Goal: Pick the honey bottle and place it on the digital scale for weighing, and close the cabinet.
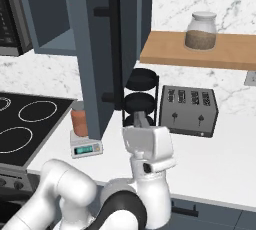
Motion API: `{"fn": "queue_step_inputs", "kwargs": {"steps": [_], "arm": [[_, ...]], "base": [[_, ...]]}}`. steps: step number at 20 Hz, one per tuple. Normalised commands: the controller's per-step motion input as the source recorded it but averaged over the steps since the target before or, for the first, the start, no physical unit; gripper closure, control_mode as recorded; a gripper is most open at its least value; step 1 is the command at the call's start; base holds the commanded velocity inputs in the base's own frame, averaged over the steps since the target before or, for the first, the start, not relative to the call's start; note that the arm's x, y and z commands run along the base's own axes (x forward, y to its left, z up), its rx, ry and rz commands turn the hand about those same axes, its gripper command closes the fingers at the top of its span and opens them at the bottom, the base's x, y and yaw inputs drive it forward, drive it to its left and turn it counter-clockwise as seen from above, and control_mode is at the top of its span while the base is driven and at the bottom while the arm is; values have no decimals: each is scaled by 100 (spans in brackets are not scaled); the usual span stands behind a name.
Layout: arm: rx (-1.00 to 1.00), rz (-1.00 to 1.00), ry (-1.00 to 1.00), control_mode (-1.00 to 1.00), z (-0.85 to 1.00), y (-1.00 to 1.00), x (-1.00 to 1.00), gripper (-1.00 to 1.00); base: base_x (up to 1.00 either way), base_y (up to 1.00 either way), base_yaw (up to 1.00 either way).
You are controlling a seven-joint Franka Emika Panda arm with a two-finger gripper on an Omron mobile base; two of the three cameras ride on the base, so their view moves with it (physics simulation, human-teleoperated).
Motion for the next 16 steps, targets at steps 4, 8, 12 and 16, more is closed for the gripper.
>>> {"fn": "queue_step_inputs", "kwargs": {"steps": [4,8,12,16], "arm": [[5,17,3,-100,0,-33,99,100],[-1,13,0,-100,2,11,47,100],[-9,14,-15,-100,30,71,-6,100],[-21,10,-26,-100,52,100,-13,100]], "base": [[0,0,0],[0,0,0],[0,0,0],[0,0,0]]}}
